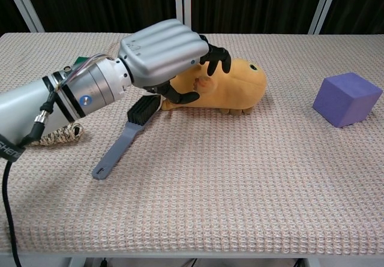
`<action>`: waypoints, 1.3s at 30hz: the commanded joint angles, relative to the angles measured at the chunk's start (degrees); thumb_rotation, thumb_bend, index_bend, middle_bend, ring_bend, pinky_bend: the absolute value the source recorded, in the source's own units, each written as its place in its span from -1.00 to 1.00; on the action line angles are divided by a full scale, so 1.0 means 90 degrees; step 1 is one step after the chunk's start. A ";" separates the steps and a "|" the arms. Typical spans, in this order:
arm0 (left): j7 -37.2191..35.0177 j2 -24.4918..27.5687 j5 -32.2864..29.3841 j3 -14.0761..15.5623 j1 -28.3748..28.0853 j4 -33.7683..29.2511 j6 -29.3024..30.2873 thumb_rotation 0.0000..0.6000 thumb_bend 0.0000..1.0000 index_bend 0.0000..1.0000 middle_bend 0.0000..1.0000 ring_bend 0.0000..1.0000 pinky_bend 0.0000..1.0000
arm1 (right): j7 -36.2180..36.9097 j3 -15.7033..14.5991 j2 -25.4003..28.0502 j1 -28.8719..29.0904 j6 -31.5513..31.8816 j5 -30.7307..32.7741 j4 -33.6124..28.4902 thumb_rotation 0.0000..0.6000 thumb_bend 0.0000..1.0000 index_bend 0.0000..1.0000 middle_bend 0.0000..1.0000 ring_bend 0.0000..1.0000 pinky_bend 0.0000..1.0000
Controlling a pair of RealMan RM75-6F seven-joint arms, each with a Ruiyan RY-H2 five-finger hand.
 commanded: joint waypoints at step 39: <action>-0.0072 -0.0391 0.0087 0.0604 -0.0371 0.1258 0.0714 1.00 -0.43 -0.45 -0.15 -0.14 0.42 | -0.0033 0.0008 -0.0032 -0.0018 -0.0180 0.0022 -0.0069 1.00 -0.61 -1.00 -1.00 -1.00 -1.00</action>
